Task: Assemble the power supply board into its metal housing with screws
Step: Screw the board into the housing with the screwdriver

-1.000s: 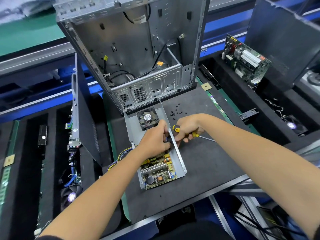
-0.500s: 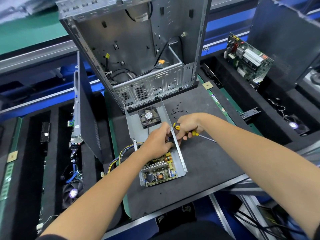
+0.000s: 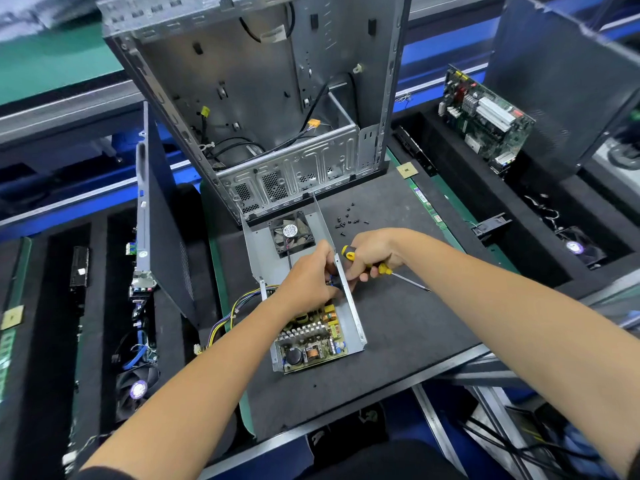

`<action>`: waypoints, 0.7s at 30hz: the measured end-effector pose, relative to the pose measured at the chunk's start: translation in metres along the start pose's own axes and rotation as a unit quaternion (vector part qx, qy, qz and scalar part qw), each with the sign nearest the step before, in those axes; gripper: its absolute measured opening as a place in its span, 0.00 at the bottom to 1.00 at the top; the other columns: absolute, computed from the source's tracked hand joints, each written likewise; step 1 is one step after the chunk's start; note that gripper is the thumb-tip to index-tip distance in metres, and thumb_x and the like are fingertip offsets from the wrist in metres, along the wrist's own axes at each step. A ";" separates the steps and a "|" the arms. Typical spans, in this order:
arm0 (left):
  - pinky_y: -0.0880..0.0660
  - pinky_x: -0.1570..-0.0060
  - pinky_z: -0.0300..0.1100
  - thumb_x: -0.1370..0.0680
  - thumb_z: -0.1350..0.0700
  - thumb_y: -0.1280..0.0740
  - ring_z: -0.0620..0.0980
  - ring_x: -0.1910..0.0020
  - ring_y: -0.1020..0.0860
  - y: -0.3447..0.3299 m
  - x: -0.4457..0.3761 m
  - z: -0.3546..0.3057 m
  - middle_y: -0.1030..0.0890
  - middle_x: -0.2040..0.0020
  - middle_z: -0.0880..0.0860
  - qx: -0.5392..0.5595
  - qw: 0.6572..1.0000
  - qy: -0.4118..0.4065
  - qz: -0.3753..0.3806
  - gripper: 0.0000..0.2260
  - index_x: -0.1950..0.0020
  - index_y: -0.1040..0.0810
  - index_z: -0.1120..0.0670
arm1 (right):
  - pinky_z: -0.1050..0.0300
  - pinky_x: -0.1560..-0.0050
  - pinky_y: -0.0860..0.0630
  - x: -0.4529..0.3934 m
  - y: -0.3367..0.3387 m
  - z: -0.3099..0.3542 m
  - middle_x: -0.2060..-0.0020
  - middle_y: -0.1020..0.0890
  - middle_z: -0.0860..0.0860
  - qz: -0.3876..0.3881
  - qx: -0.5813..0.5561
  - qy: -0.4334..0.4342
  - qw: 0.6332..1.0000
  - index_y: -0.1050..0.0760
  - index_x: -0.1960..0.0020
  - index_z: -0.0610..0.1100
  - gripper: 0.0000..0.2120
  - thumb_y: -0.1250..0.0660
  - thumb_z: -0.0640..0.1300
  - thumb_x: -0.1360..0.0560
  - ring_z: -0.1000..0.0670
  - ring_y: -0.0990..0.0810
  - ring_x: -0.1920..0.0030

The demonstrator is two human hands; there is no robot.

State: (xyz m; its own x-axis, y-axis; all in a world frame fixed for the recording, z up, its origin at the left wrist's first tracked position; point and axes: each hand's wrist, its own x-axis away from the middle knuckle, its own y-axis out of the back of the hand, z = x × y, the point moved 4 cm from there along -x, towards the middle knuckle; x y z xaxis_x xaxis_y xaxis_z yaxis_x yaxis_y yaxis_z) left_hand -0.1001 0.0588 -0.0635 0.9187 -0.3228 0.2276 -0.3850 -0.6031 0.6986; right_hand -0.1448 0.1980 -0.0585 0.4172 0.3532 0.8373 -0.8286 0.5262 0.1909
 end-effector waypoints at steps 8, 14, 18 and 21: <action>0.26 0.64 0.54 0.36 0.63 0.24 0.49 0.66 0.31 0.001 0.000 -0.003 0.26 0.62 0.53 0.021 1.000 0.008 0.007 0.27 0.59 0.42 0.43 | 0.68 0.81 0.39 0.004 -0.001 0.000 0.76 0.20 0.50 -0.015 0.000 -0.004 1.000 0.25 0.64 0.41 0.09 0.30 0.38 0.25 0.58 0.33 0.82; 0.25 0.63 0.51 0.34 0.60 0.24 0.51 0.64 0.27 -0.004 0.000 -0.003 0.24 0.59 0.54 0.029 0.999 0.004 -0.012 0.28 0.54 0.43 0.44 | 0.68 0.80 0.38 0.007 -0.003 -0.004 0.76 0.20 0.51 -0.013 -0.046 -0.011 0.999 0.23 0.59 0.41 0.06 0.31 0.39 0.24 0.57 0.33 0.81; 0.29 0.71 0.48 0.32 0.61 0.25 0.49 0.69 0.29 -0.006 -0.001 -0.006 0.25 0.64 0.56 0.024 1.000 -0.006 -0.001 0.30 0.46 0.43 0.43 | 0.67 0.81 0.36 0.008 -0.006 -0.004 0.75 0.20 0.48 -0.025 -0.080 -0.003 0.996 0.25 0.59 0.38 0.06 0.33 0.36 0.24 0.57 0.30 0.81; 0.33 0.75 0.42 0.32 0.63 0.28 0.48 0.71 0.28 -0.007 0.001 -0.010 0.28 0.69 0.51 -0.026 0.999 -0.034 0.004 0.33 0.39 0.44 0.39 | 0.69 0.82 0.37 0.010 -0.007 -0.006 0.78 0.21 0.49 -0.033 -0.098 0.001 0.995 0.28 0.61 0.39 0.08 0.33 0.35 0.23 0.57 0.30 0.83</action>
State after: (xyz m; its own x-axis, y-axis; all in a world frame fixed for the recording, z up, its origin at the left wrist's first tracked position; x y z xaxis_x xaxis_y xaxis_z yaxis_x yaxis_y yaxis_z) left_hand -0.0951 0.0701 -0.0613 0.9070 -0.3770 0.1878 -0.3852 -0.5621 0.7319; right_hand -0.1325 0.2023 -0.0547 0.4698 0.3144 0.8249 -0.7108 0.6888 0.1423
